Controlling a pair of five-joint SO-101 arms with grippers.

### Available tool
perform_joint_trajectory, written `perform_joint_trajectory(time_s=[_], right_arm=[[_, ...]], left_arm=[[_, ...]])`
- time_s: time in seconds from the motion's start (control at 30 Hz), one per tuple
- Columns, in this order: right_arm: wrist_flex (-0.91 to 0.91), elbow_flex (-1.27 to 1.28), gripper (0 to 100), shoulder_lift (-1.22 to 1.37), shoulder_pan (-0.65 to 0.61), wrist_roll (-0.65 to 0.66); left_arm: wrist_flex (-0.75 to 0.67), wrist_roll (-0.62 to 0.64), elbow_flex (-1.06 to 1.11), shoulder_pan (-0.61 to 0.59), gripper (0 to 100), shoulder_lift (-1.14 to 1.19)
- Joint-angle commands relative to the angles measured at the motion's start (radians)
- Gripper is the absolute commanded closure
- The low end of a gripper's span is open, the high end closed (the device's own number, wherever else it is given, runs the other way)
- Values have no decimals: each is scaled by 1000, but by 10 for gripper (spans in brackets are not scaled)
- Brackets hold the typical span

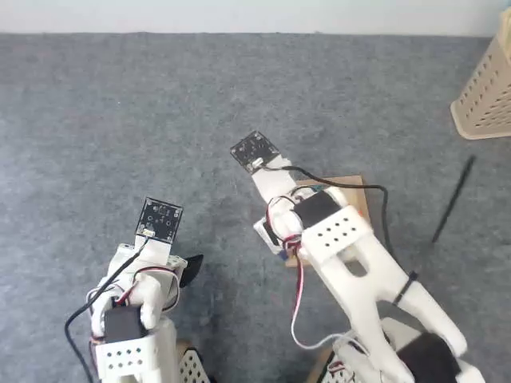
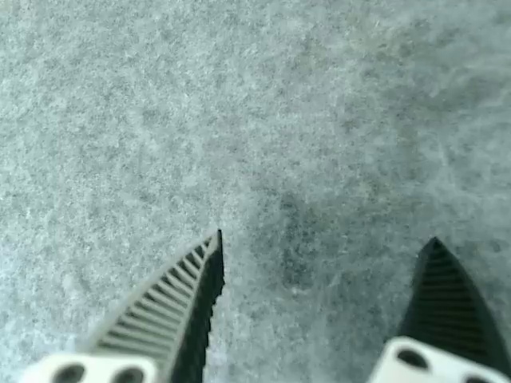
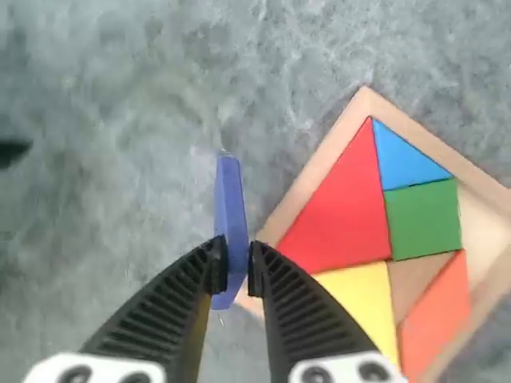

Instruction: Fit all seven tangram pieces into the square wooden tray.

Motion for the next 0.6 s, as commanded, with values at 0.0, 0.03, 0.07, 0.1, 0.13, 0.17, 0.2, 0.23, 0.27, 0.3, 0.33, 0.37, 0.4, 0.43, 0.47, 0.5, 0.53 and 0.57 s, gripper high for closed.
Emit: perform_joint_trajectory(time_s=[0.0,0.03,0.07,0.1,0.13,0.17,0.2,0.23,0.27,0.3,0.33,0.37,0.4,0.43,0.47,0.5,0.53,0.57], right_arm=[[91,-101,992,-79,50,104],[111,-118,992,-77,73,130],[124,-132,992,-77,105,155],[136,-146,992,-77,137,180],[145,-157,992,-77,163,204],[156,-166,992,-77,189,227],[166,-173,992,-77,214,253],[168,-175,992,-77,236,279],[165,-178,992,-77,257,302],[163,-181,992,-77,283,319],[162,-183,992,-77,303,338],[156,-187,992,-77,321,348],[148,-190,992,-76,341,358],[136,-193,992,-73,363,370],[124,-198,992,-62,387,382],[113,-206,993,-45,406,397],[110,-216,993,-18,420,413],[107,-229,993,16,432,427]], left_arm=[[8,-5,-5,3,647,-17],[8,-5,-5,3,647,-17],[8,-5,-5,3,647,-17],[8,-5,-5,3,647,-17],[8,-5,-5,3,647,-17],[8,-5,-5,3,647,-17],[8,-5,-5,3,647,-17],[8,-5,-5,3,647,-17],[8,-5,-5,3,647,-17],[8,-5,-5,3,647,-17],[8,-5,-5,3,647,-17],[8,-5,-5,3,647,-17],[8,-5,-5,3,647,-17],[8,-5,-5,3,647,-17],[8,-5,-5,3,647,-17],[8,-5,-5,3,647,-17],[8,-5,-5,3,647,-17],[8,-5,-5,3,647,-17]])
